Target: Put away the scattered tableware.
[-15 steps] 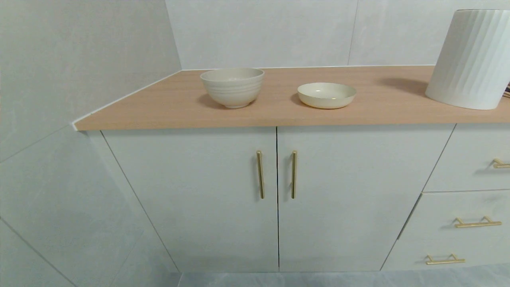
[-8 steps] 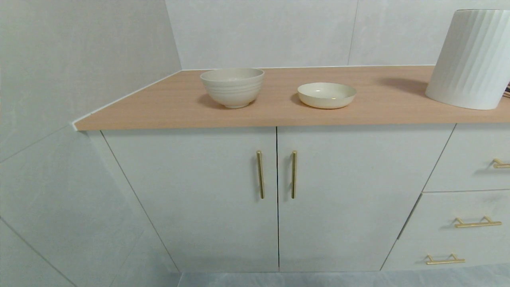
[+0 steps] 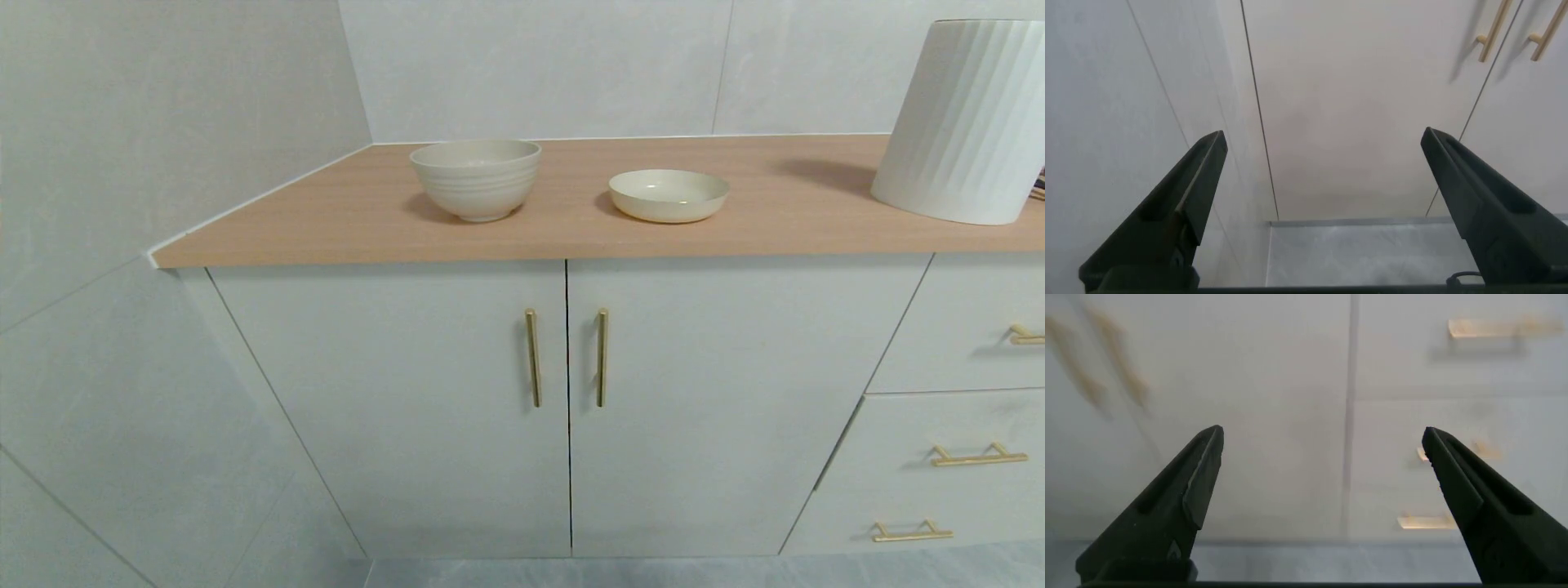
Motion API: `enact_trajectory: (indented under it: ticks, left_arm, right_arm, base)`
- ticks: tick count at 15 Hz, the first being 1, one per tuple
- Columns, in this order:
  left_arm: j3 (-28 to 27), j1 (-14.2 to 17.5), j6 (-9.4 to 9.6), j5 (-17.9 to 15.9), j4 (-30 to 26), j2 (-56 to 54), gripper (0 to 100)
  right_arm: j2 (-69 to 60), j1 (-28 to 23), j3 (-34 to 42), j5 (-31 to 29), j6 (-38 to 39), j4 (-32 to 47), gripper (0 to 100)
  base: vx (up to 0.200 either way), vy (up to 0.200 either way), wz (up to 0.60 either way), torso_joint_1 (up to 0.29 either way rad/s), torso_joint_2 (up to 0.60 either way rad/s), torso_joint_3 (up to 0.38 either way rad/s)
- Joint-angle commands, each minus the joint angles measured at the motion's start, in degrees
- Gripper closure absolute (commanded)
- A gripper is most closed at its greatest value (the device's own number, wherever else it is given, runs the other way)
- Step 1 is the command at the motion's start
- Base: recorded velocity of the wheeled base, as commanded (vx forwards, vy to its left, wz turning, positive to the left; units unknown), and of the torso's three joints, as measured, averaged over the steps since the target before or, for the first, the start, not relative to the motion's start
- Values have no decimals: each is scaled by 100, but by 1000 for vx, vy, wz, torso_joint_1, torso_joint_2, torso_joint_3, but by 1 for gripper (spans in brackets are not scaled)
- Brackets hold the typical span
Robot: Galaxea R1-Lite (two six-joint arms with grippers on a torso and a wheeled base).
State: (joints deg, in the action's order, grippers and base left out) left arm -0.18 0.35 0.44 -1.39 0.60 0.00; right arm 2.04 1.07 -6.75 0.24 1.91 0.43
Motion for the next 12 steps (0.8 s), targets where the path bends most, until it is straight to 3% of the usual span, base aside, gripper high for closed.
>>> enact_trajectory:
  ticks: [1, 4, 7, 12]
  left_arm:
    - [1, 0, 0, 7, 2, 0, 0]
    - [1, 0, 0, 7, 2, 0, 0]
    - [1, 0, 0, -2, 2, 0, 0]
    - [1, 0, 0, 7, 2, 0, 0]
  right_arm:
    - [1923, 455, -1636, 661, 266, -16, 0]
    - [4209, 508, -2656, 1399, 266, -104, 0]
    - [6256, 1343, -3297, 1461, 301, -1133, 0]
    - [8462, 2442, -4501, 1496, 336, -1282, 0]
  base:
    - [0, 0, 0, 0, 0, 0]
    - [0, 0, 0, 0, 0, 0]
    - [0, 0, 0, 0, 0, 0]
    - [0, 0, 0, 0, 0, 0]
